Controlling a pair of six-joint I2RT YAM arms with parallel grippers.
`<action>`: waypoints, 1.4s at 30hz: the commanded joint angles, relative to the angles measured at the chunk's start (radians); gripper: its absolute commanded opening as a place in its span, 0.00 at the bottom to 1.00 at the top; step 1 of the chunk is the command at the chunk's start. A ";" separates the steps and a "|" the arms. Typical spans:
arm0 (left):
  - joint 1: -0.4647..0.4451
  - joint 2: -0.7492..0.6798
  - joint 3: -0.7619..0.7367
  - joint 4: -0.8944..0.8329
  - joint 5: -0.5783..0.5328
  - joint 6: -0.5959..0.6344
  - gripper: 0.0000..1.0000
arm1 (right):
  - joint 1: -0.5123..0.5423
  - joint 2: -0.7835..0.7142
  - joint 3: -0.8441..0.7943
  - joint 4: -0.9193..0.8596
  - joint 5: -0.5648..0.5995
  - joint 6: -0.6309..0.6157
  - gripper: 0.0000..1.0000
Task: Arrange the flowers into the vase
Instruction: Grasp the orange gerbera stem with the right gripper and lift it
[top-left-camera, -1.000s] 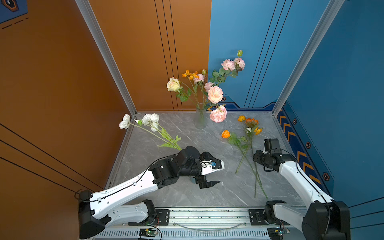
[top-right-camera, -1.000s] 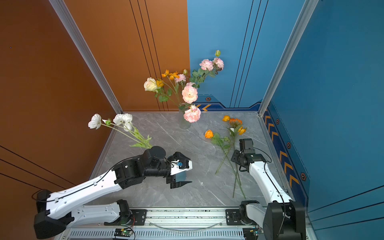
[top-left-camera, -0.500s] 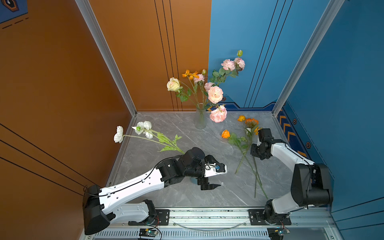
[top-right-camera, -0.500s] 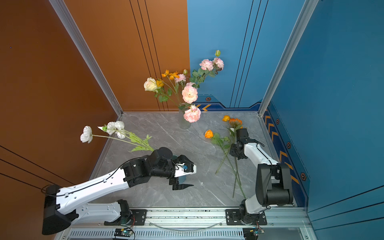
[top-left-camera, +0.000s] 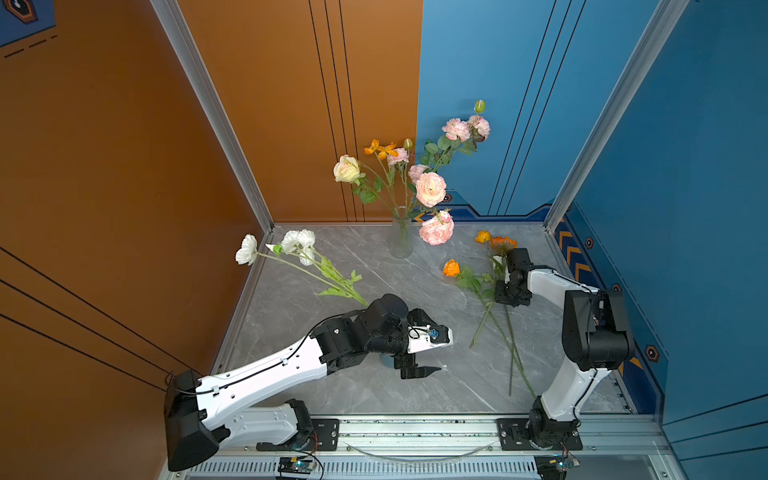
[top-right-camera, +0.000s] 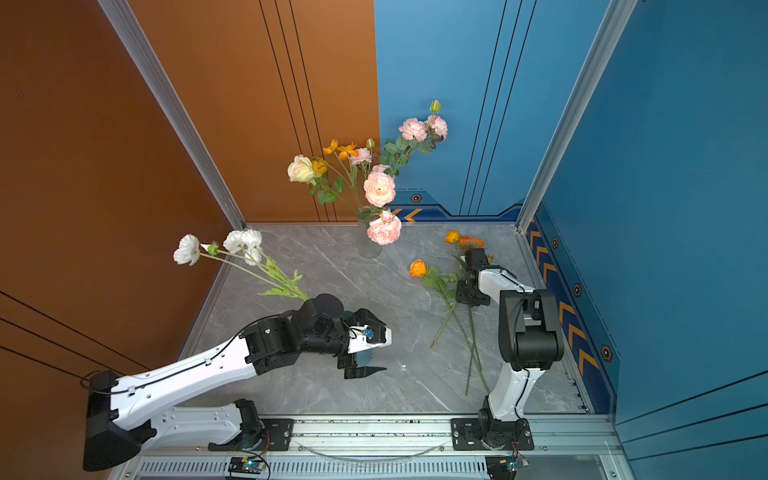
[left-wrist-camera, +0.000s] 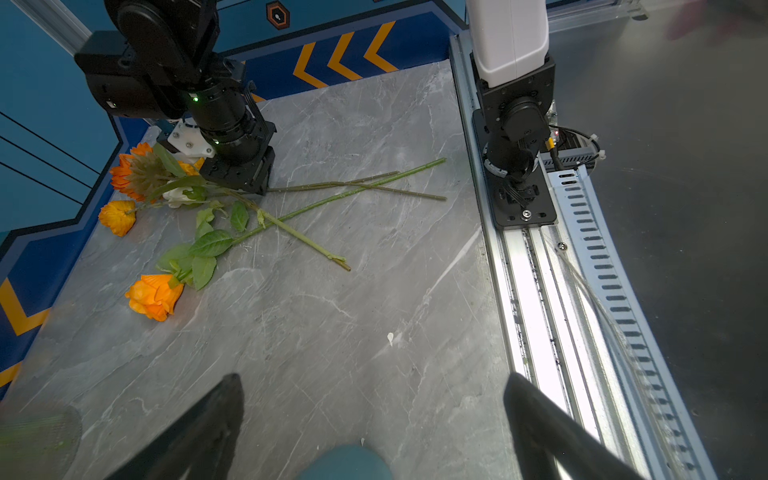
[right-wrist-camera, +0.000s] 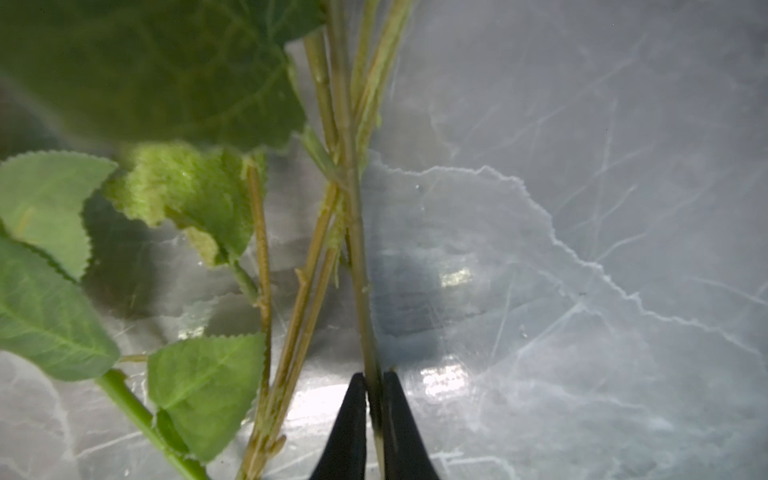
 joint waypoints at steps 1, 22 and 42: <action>0.013 0.002 -0.010 0.000 -0.006 0.006 0.98 | -0.002 0.011 0.025 0.010 0.020 -0.013 0.07; 0.014 0.008 -0.009 -0.001 0.018 -0.001 0.98 | -0.005 -0.272 0.012 -0.147 -0.097 0.015 0.00; 0.023 -0.199 -0.032 -0.004 0.000 0.021 0.98 | 0.156 -0.983 -0.320 0.409 -0.044 0.289 0.00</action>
